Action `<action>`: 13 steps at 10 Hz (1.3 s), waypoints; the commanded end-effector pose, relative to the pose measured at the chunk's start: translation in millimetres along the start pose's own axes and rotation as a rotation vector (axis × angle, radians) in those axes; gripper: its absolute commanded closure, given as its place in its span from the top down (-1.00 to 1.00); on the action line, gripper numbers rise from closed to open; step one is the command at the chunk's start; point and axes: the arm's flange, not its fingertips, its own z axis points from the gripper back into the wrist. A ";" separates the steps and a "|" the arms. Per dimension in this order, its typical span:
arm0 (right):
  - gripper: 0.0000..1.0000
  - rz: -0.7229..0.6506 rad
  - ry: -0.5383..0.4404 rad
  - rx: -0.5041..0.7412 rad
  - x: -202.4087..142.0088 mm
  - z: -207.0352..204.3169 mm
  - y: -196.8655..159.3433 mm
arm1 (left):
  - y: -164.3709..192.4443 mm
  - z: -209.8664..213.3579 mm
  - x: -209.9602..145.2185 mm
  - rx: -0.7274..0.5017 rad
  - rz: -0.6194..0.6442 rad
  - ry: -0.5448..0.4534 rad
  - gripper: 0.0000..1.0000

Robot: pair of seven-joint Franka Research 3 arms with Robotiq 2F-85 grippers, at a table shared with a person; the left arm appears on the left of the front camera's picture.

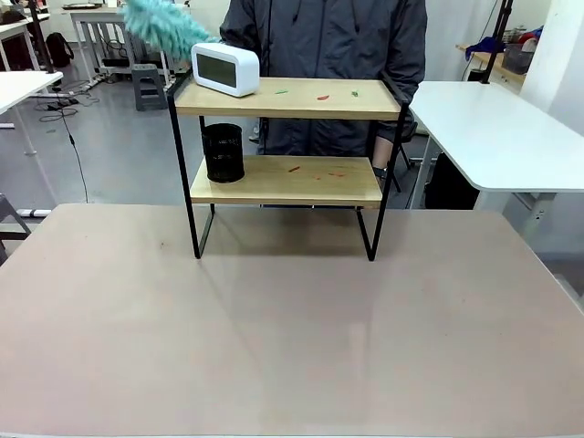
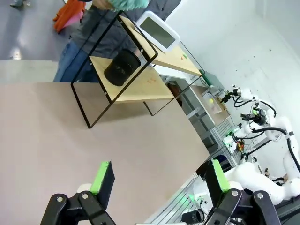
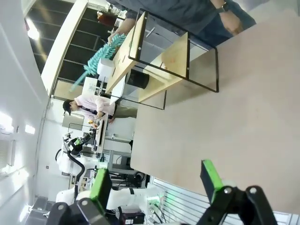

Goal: Clean the shelf.
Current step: Pick up the Duster from the human.

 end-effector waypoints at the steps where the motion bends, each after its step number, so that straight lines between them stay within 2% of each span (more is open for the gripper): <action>1: 1.00 0.020 -0.013 0.021 1.2 0.7 -6.6 | 5.0 2.3 0.8 -0.013 -0.013 -0.016 1.00; 4: 1.00 0.020 -0.013 0.021 1.2 0.7 -6.6 | 5.1 6.1 -2.4 -0.001 0.008 -0.011 1.00; 6: 1.00 0.020 -0.013 0.021 1.2 0.7 -6.6 | 12.7 -11.8 61.9 -0.072 0.119 0.028 1.00; 7: 1.00 0.020 -0.013 0.021 1.2 0.7 -6.6 | 19.0 -42.8 110.2 -0.071 0.183 0.050 1.00; 8: 1.00 0.020 -0.013 0.021 1.2 0.7 -6.6 | 27.0 -70.7 147.9 -0.116 0.263 0.055 1.00; 9: 1.00 0.020 -0.013 0.021 1.2 0.7 -6.6 | 40.6 -91.9 178.4 -0.110 0.339 0.099 1.00; 11: 1.00 0.020 -0.013 0.021 1.2 0.7 -6.6 | 82.3 -134.6 209.1 -0.103 0.470 0.116 1.00; 13: 1.00 0.020 -0.013 0.021 1.2 0.7 -6.6 | 107.1 -171.9 207.4 -0.090 0.563 0.176 1.00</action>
